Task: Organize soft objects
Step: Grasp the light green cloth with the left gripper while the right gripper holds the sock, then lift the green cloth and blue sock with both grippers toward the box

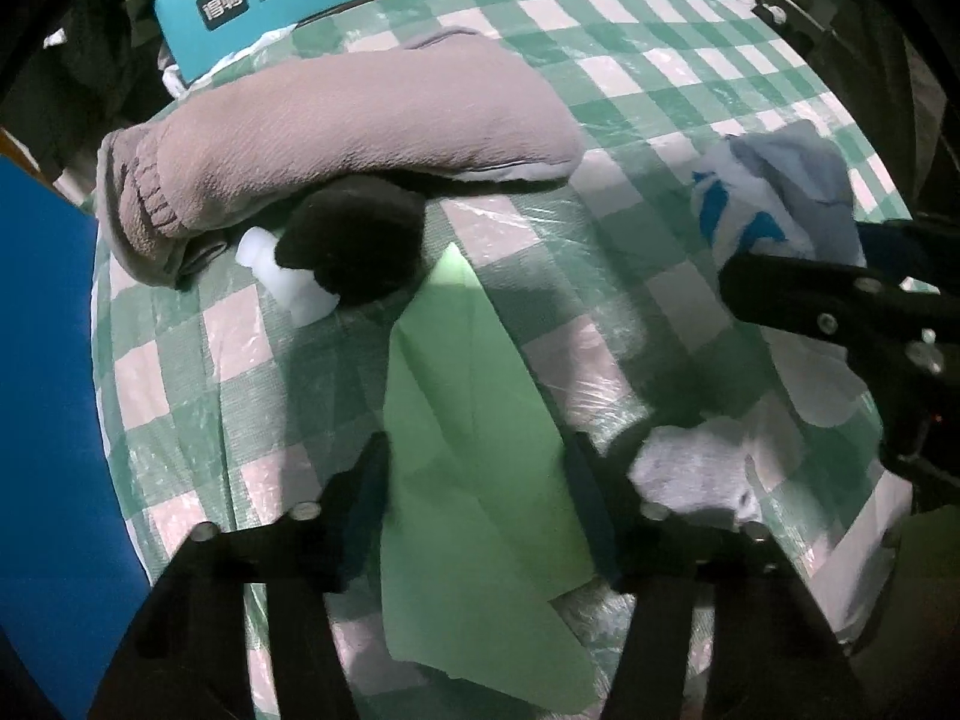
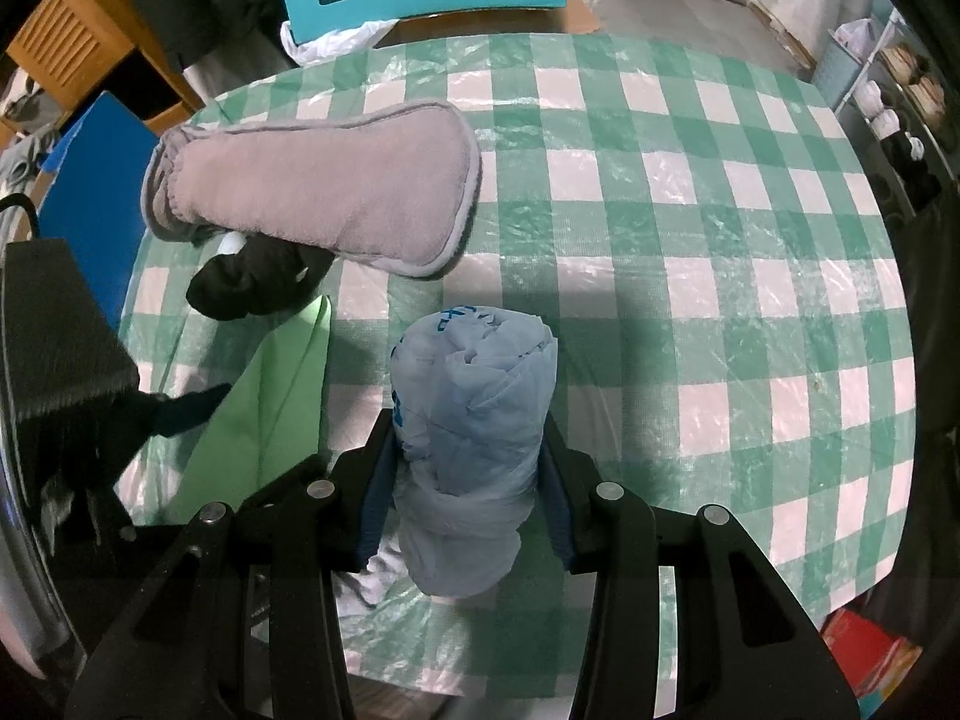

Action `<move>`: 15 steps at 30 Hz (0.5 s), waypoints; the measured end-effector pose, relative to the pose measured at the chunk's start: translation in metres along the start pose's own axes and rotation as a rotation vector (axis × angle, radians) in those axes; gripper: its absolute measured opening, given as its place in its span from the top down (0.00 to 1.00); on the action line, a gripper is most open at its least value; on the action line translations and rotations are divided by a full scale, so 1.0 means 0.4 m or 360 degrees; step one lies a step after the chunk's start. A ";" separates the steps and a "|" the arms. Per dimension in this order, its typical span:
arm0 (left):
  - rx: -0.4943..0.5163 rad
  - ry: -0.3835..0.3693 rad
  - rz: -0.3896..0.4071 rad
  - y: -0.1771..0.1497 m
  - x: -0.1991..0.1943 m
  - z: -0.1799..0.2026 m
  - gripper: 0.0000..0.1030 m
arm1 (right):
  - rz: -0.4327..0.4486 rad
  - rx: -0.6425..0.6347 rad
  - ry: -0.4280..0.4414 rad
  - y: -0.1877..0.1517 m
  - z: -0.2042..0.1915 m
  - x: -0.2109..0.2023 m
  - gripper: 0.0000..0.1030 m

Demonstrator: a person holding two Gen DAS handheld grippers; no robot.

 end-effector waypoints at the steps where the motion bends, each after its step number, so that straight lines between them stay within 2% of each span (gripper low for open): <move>1: 0.0004 -0.0011 0.0003 -0.001 -0.001 -0.001 0.60 | -0.0001 -0.0001 -0.0001 0.000 0.000 -0.001 0.58; 2: 0.0006 -0.0020 0.0006 -0.004 -0.002 -0.001 0.66 | -0.0001 -0.0001 -0.0002 0.000 0.000 -0.001 0.58; 3: 0.0004 -0.0020 0.0009 -0.005 -0.005 -0.001 0.80 | -0.0001 -0.0001 -0.0001 0.000 -0.001 -0.003 0.58; 4: 0.0001 -0.0023 0.0007 -0.006 -0.005 -0.003 0.90 | -0.0001 0.0000 -0.0002 0.000 -0.001 -0.003 0.58; 7: -0.0024 -0.0072 0.0004 -0.007 -0.011 -0.010 0.95 | -0.0001 -0.0003 -0.0002 -0.001 0.000 -0.006 0.58; 11: -0.0034 -0.0141 -0.0004 -0.010 -0.016 -0.013 0.95 | 0.0006 -0.0014 -0.0001 0.000 -0.006 -0.013 0.58; 15: -0.0020 -0.0146 0.0027 -0.013 -0.047 -0.032 0.96 | 0.0016 -0.0025 0.0006 0.003 -0.015 -0.021 0.58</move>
Point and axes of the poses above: each gripper's, at about its wrist camera, not at the fingertips, and x roughly the way its jaws point, z to its right, y to its top, the point moved 6 cm from there along x, roughly the way its jaws point, and after that the axes turned 1 degree about x, right-handed, at the moved point
